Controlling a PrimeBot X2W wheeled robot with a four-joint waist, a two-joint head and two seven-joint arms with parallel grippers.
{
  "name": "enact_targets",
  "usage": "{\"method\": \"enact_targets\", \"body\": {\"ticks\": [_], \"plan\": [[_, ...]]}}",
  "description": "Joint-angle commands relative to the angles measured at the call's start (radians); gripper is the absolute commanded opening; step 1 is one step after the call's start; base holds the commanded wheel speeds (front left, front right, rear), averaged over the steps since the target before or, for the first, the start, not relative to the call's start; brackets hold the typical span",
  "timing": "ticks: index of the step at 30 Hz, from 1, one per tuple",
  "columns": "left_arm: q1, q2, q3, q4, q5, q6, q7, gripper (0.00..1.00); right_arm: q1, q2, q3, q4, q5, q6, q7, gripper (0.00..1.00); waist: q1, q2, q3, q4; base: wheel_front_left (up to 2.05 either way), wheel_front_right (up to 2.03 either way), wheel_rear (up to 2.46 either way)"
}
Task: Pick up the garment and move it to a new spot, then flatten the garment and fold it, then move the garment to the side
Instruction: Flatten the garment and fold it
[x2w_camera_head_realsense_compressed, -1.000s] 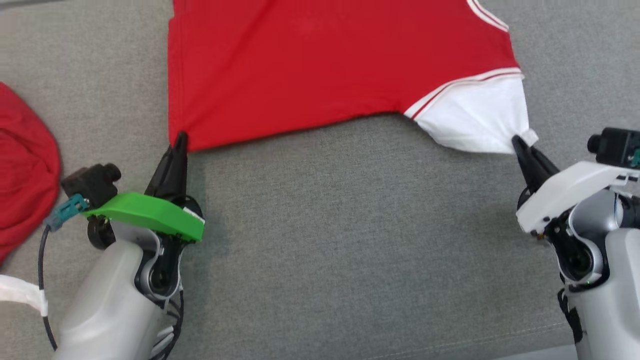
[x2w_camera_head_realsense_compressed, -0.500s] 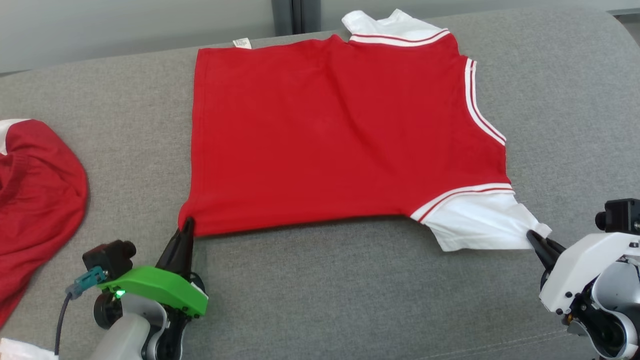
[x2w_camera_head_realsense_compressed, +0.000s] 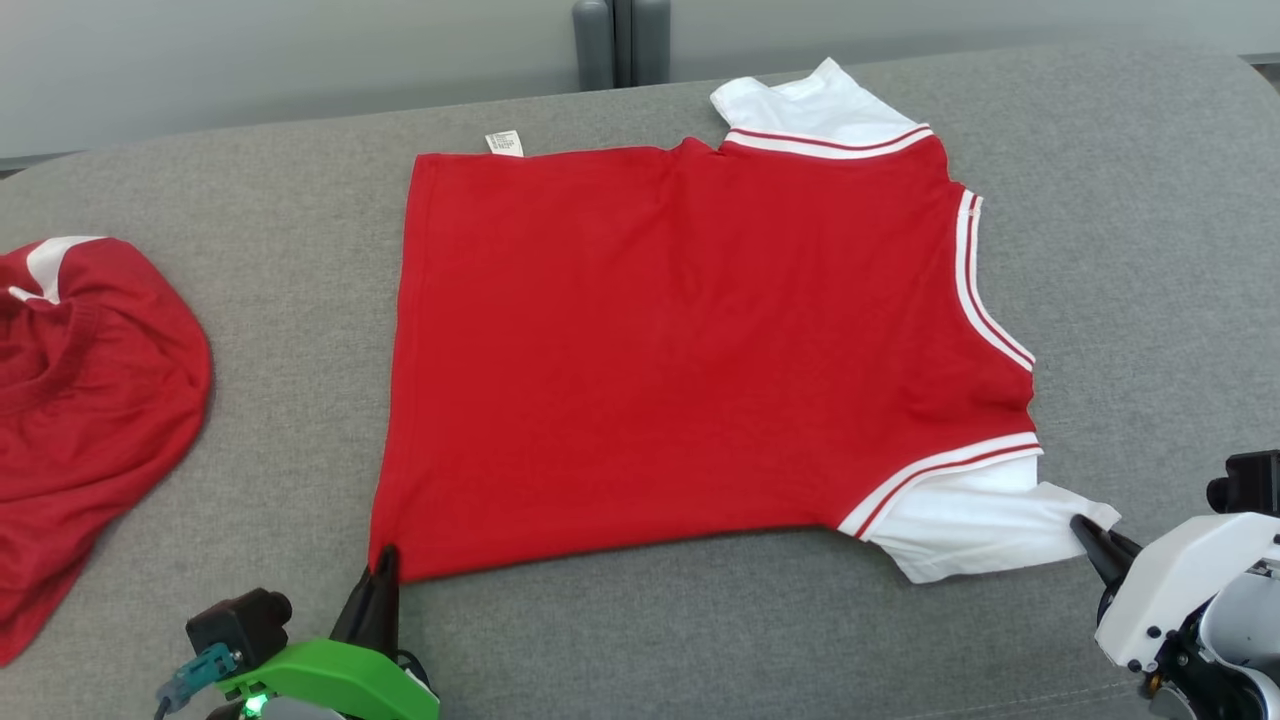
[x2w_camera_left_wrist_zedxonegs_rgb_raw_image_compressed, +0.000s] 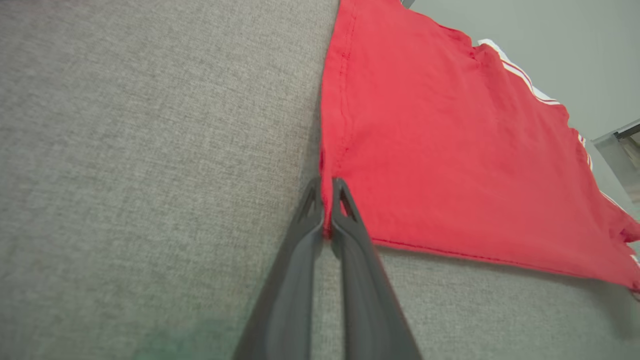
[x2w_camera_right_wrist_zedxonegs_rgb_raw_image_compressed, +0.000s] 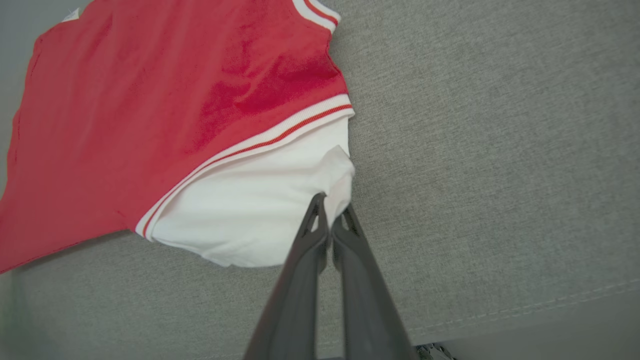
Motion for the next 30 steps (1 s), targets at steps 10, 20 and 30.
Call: {"method": "enact_targets", "body": {"ticks": [10,20,30], "plan": [[-0.036,0.035,-0.032,-0.162,0.039,0.031,0.058,0.00,-0.079,-0.003,0.018,-0.052,0.005,-0.001,-0.105,0.00,0.0001,0.0000,-0.017,0.022,0.00,0.00,0.00],[-0.232,-0.005,-0.059,-0.056,0.049,0.030,0.161,0.00,-0.297,-0.027,0.105,0.072,-0.084,-0.001,-0.155,0.00,0.0001,0.0000,-0.002,0.017,0.00,0.00,0.00],[-0.430,-0.056,-0.041,0.126,0.058,0.010,0.152,0.00,-0.514,-0.168,0.251,0.283,-0.115,-0.001,-0.303,0.00,0.0001,0.0000,0.094,0.018,0.00,0.00,0.00]]}}
